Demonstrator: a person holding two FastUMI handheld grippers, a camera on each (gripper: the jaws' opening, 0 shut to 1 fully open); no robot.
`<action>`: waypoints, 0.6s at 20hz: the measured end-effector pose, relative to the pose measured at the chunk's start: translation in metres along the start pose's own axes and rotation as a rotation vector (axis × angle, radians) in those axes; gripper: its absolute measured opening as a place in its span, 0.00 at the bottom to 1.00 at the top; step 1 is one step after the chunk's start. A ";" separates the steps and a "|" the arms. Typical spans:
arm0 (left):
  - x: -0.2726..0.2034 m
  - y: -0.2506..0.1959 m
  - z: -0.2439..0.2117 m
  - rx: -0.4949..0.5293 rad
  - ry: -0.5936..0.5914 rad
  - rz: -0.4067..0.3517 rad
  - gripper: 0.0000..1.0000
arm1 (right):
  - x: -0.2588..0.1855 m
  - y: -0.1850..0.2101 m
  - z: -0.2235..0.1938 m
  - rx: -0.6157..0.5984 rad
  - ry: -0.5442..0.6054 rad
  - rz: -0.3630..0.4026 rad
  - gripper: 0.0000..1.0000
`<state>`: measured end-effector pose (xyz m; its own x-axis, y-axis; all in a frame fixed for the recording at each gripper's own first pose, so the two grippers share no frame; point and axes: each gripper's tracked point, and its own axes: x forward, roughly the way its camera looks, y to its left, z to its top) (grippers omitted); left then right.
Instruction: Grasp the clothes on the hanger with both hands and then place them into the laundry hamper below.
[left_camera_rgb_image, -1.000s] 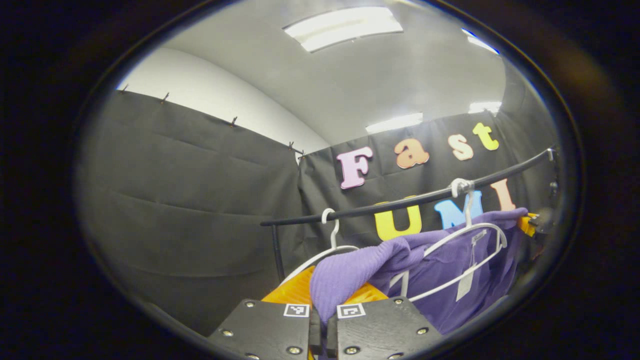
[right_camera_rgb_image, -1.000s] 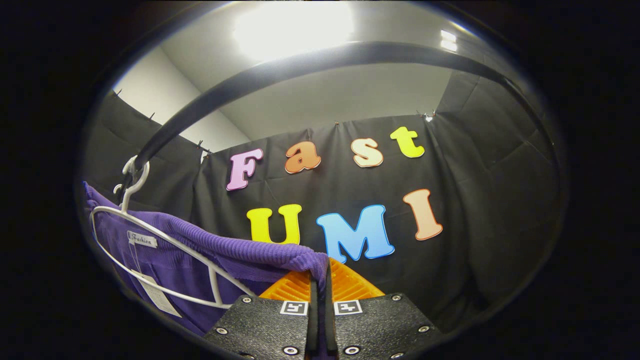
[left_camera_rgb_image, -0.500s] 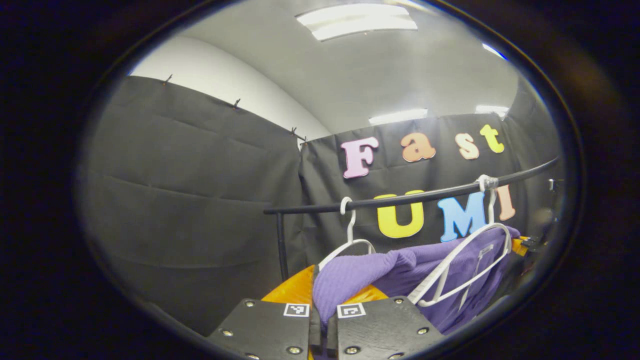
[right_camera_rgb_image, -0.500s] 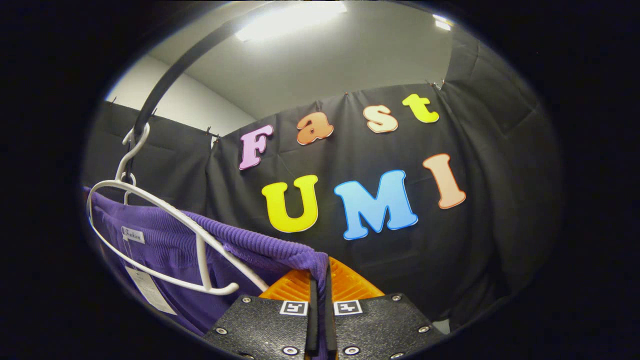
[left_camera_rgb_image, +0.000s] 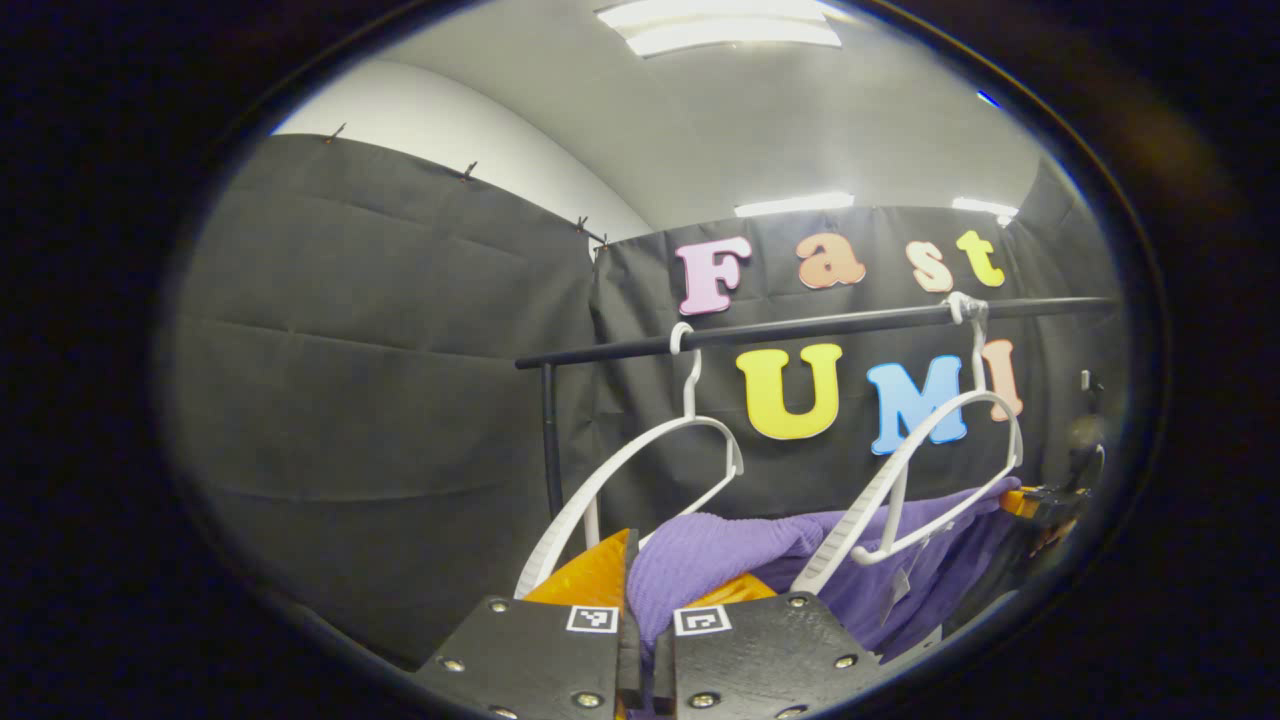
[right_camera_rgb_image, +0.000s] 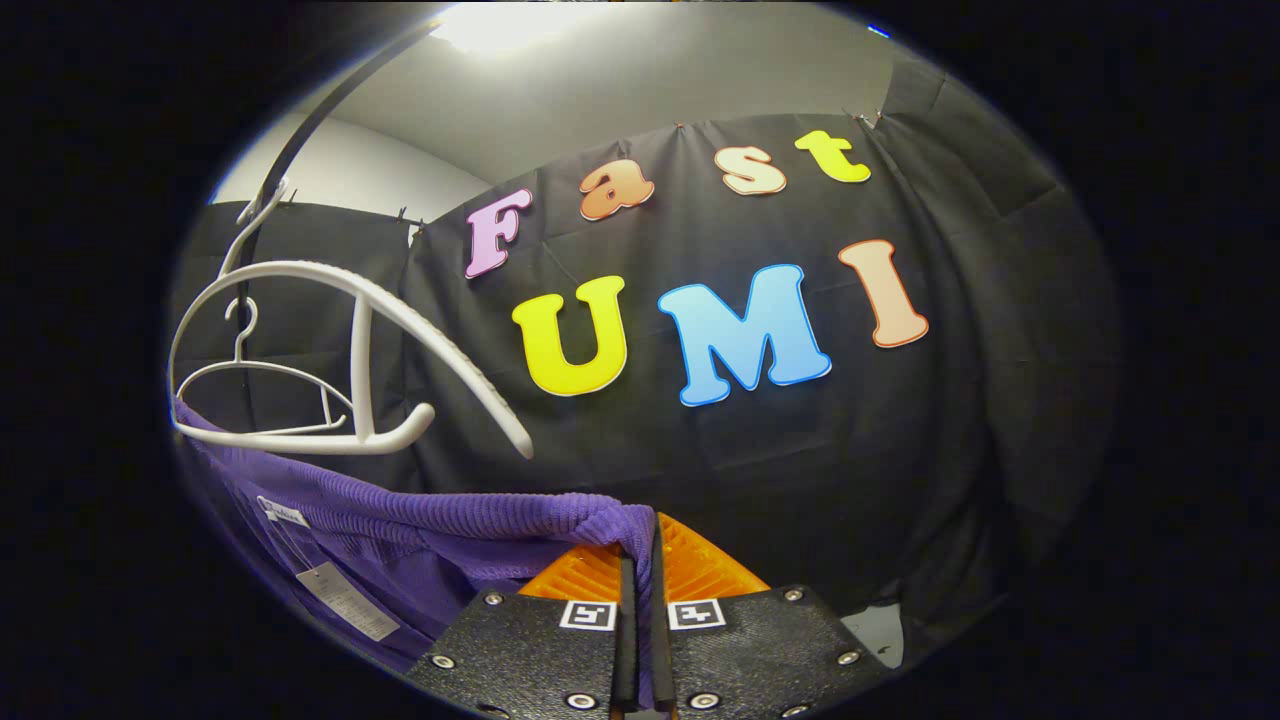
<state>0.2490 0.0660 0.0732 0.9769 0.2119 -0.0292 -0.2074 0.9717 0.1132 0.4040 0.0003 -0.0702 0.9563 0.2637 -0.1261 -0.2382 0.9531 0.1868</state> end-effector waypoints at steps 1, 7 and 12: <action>-0.002 -0.001 -0.003 0.007 0.001 -0.002 0.05 | -0.003 0.000 -0.003 -0.005 0.007 -0.003 0.05; -0.017 0.000 -0.029 0.019 0.021 -0.016 0.05 | -0.027 0.003 -0.026 -0.048 0.049 -0.011 0.03; -0.034 -0.006 -0.050 0.003 0.043 -0.049 0.05 | -0.059 0.018 -0.041 -0.075 0.078 -0.005 0.05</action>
<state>0.2144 0.0577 0.0243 0.9827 0.1683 -0.0776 -0.1590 0.9807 0.1135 0.3362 0.0078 -0.0991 0.9420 0.2670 -0.2032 -0.2482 0.9620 0.1134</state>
